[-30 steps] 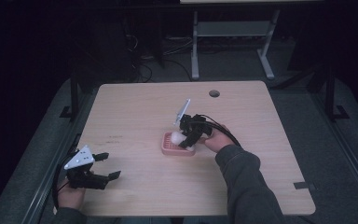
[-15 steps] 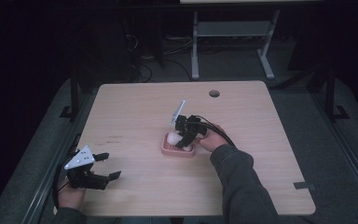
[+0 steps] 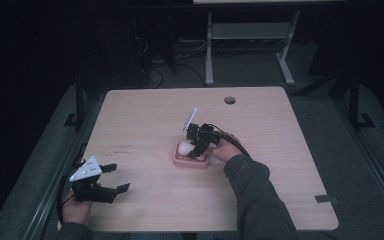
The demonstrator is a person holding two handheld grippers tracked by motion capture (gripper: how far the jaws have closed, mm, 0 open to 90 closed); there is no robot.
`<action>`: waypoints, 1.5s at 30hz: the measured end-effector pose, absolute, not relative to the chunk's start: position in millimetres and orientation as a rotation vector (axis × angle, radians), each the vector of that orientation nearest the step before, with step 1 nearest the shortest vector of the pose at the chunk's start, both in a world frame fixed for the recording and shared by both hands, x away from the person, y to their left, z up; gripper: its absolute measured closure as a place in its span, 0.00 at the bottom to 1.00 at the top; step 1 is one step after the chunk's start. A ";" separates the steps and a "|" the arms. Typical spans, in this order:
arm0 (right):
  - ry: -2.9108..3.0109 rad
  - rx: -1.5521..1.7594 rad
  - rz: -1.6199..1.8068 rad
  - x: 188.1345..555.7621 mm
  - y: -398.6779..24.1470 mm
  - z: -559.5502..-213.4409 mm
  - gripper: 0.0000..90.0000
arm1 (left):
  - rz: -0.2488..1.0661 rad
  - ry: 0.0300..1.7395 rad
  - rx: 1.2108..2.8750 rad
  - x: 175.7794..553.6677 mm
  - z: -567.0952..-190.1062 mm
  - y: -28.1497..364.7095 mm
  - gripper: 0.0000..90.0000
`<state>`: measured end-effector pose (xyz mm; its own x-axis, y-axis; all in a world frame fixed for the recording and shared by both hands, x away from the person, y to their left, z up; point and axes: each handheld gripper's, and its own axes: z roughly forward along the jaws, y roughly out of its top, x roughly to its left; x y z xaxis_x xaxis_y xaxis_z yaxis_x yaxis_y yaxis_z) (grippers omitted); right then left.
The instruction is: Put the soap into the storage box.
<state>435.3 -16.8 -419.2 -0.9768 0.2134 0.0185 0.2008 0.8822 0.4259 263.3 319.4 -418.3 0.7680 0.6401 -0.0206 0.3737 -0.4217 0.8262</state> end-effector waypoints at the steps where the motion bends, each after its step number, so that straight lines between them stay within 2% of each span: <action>1: 3.021 0.335 0.677 435.4 -16.6 -419.5 0.54 | 0.374 0.758 2.058 263.2 -418.3 319.5 0.16; 9: 3.028 0.338 0.689 435.9 -14.7 -421.2 0.53 | 0.374 0.752 2.059 263.6 -418.4 318.9 0.16; 15: 3.036 0.385 0.713 436.9 -19.1 -419.3 0.44 | 0.374 0.753 2.059 263.6 -418.3 318.8 0.16; 29: 3.008 0.413 0.760 431.2 -30.1 -407.0 0.38 | 0.375 0.753 2.063 263.8 -418.5 318.8 0.16; 45: 2.959 0.467 0.795 418.6 -61.6 -398.9 0.35 | 0.374 0.755 2.070 263.5 -419.2 317.3 0.16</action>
<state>418.6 -61.6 -398.9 -0.9537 0.2986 0.0370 0.2769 0.8231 0.4958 263.5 317.3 -419.2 0.7704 0.6374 -0.0153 0.3739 -0.4322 0.8206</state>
